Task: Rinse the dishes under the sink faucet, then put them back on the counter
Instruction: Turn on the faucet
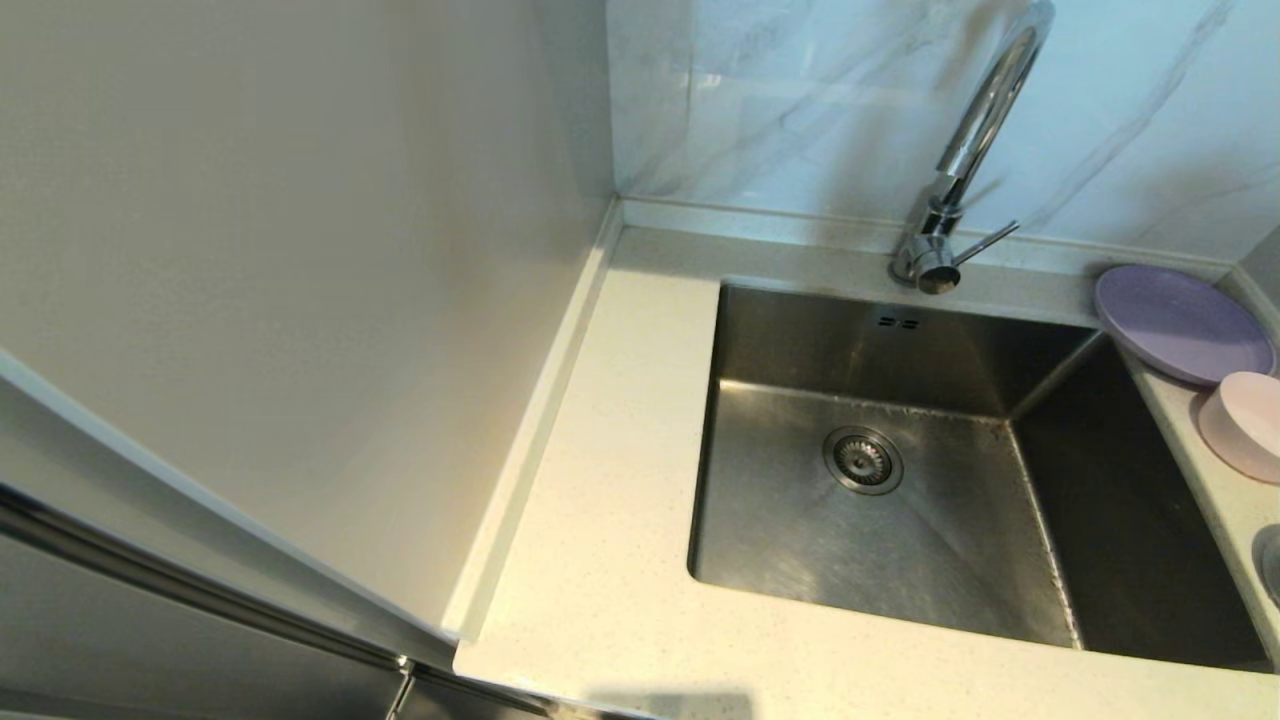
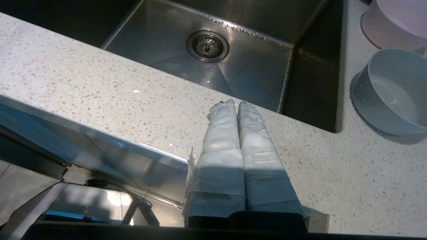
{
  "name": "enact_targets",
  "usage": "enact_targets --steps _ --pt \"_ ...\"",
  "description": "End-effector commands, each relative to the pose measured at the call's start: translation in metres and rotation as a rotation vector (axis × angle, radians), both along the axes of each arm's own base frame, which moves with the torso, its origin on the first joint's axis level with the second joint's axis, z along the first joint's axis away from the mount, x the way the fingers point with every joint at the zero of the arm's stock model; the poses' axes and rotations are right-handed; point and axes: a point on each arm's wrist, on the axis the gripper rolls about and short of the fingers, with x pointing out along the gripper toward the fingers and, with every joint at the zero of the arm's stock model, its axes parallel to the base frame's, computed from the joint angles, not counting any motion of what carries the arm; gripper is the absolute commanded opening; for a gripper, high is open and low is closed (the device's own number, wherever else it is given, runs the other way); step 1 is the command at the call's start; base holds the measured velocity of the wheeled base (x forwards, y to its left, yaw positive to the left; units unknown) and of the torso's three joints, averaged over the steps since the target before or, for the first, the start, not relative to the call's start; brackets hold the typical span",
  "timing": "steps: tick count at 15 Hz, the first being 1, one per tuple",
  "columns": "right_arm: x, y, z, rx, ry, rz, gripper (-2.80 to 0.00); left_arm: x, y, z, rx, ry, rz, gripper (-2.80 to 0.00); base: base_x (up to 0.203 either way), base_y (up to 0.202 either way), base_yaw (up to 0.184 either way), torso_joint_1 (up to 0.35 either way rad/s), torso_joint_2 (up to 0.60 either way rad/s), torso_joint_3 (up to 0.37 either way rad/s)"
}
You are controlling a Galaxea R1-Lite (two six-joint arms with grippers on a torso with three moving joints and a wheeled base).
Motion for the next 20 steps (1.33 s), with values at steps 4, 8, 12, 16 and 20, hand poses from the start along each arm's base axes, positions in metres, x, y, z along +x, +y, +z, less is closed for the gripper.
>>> enact_targets --steps 4,8,12,16,20 --pt "0.0 0.0 -0.0002 0.0 0.001 0.001 -2.8 0.0 0.0 0.0 0.0 0.0 0.001 -2.8 0.0 0.0 0.0 0.0 0.0 0.0" --pt "0.0 0.0 -0.0002 0.001 0.001 0.001 -2.8 0.0 0.0 0.0 0.0 0.0 0.001 -2.8 0.0 0.0 0.0 0.0 0.0 0.0" --pt "0.0 0.0 -0.0002 0.0 0.001 0.001 -2.8 0.0 0.0 0.0 0.0 0.0 0.001 -2.8 0.0 0.0 0.0 0.0 0.0 0.0" --pt "0.0 0.0 -0.0002 0.0 0.001 0.001 -2.8 0.0 0.0 0.0 0.0 0.0 0.0 -2.8 0.0 0.0 0.0 0.0 0.0 0.0" --pt "0.0005 0.0 0.0005 0.0 -0.015 0.001 -2.8 0.0 0.0 0.0 0.0 0.0 0.001 -2.8 0.0 0.0 0.0 0.0 0.0 0.0"
